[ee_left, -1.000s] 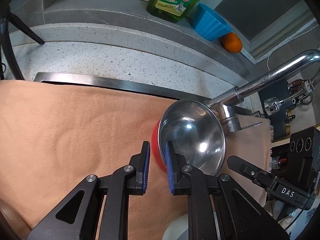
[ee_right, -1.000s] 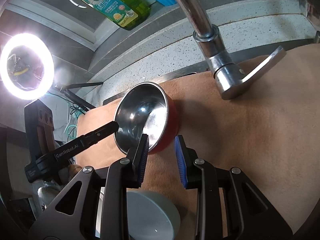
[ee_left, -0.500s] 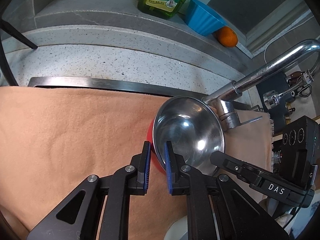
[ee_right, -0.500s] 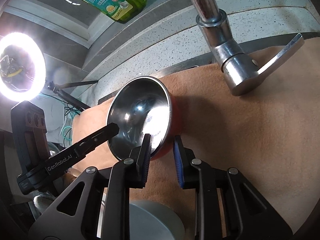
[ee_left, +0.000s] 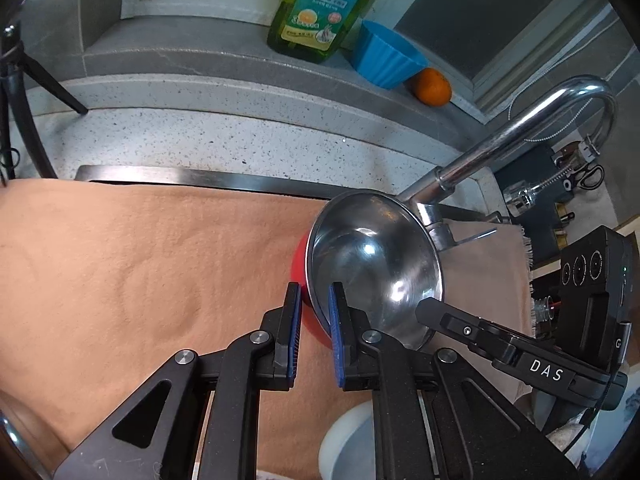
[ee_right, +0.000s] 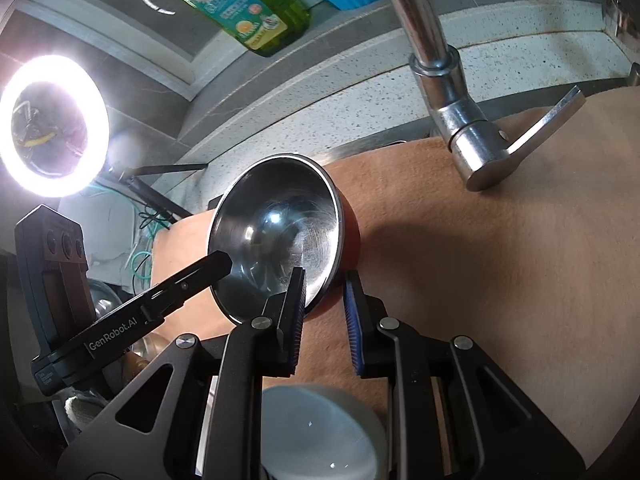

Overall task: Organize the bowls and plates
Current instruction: 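Lift the red-outside bowl with both tools and carry it toward the plate stack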

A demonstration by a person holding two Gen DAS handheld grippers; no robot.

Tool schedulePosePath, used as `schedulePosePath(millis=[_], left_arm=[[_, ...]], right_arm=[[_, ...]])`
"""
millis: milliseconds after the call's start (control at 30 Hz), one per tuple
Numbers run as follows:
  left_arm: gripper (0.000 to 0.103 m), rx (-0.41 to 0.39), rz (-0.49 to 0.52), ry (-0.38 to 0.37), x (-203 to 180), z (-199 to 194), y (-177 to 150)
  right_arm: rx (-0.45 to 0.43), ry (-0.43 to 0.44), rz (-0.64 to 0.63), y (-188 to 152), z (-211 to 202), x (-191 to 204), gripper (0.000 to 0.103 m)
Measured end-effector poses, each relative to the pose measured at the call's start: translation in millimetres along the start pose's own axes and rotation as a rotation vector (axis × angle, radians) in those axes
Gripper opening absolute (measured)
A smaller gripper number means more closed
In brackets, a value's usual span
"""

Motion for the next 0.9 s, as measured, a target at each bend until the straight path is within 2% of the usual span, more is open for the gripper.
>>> schedulePosePath(millis=[333, 533, 733, 900], left_arm=[[0.012, -0.054, 0.029, -0.008, -1.8, -47.1, -18.8], [0.012, -0.089, 0.012, -0.026, 5.3, -80.2, -35.0], [0.012, -0.132, -0.014, -0.02, 29.1, -115.4, -53.7], [0.012, -0.149, -0.056, 0.002, 60.2, -138.1, -70.0]], right_arm=[[-0.013, 0.019, -0.054, -26.5, -29.5, 35.9, 0.02], [-0.018, 0.028, -0.104, -48.5, -48.2, 69.3, 0.02], [-0.007, 0.043, -0.178, -73.6, -54.6, 109.9, 0.02], [0.031, 0.061, -0.246, -97.6, -44.7, 147.1, 0.02]])
Point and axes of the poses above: each gripper's, at about its wrist camera, not at the fingertips, and z roughly the way its jaws point, x to its left, y to its top, the point moved 10 cm from there along z, roughly the way its jaws point, and after that the axes turned 3 degrees about y, right-handed, at the moved point
